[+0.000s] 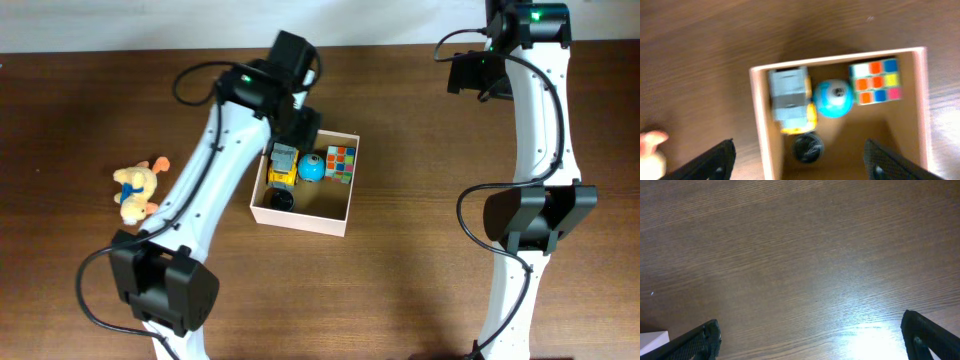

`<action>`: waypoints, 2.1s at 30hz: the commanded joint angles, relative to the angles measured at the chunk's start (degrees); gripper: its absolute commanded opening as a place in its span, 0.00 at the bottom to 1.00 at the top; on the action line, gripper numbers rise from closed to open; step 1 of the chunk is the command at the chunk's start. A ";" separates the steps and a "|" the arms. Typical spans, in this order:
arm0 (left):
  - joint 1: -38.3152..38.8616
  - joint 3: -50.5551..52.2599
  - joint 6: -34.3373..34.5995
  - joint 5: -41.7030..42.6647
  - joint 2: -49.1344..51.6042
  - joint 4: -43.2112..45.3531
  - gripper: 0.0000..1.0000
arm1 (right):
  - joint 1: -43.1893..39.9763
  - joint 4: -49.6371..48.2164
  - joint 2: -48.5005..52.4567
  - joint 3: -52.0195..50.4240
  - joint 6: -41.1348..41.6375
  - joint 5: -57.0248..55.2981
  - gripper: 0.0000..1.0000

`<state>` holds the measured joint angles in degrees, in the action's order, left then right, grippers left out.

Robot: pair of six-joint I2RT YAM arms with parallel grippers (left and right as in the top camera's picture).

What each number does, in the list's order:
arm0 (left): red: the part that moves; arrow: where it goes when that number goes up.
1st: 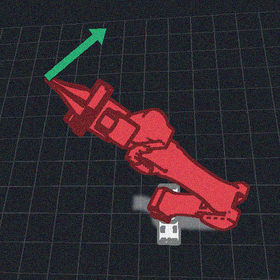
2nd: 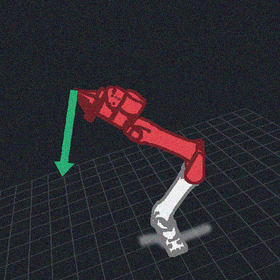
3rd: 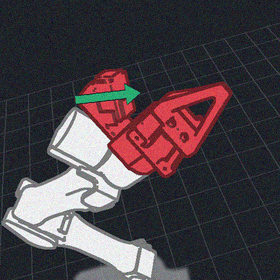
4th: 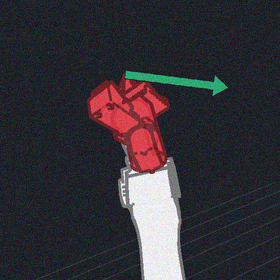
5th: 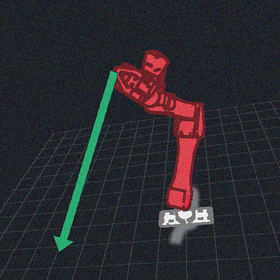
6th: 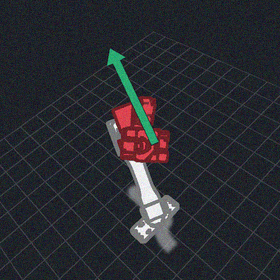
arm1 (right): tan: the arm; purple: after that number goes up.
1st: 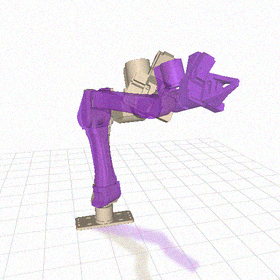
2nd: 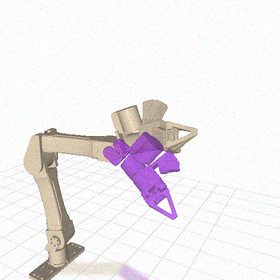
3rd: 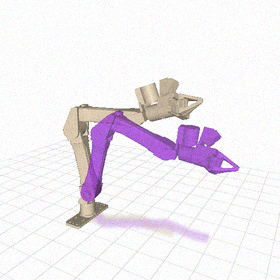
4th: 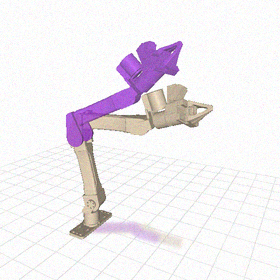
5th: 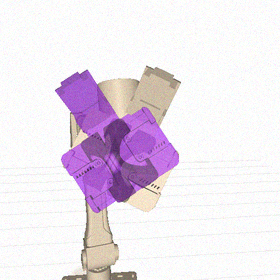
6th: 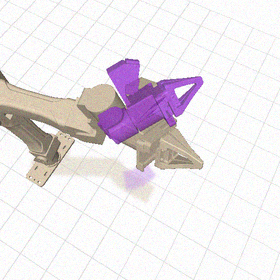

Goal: Pack container
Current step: 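Move the left gripper left over the plush duck and close on it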

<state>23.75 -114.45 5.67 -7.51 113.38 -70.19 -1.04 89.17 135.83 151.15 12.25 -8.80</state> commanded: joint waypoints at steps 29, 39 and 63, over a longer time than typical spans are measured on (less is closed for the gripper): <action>-33.83 22.53 1.09 -8.72 0.42 7.52 0.93 | -0.15 0.00 -0.44 -0.20 0.72 -0.74 0.99; -35.54 28.28 0.72 -9.03 0.42 16.26 0.78 | -0.15 -0.02 -0.44 -0.20 0.70 -0.74 0.99; -35.69 29.35 0.74 -9.42 3.41 18.32 0.13 | -0.15 -0.02 -0.44 -0.20 0.70 -0.74 0.99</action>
<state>-11.55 -85.91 6.81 -16.47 115.20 -51.37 -1.04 89.17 135.83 151.15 12.23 -8.80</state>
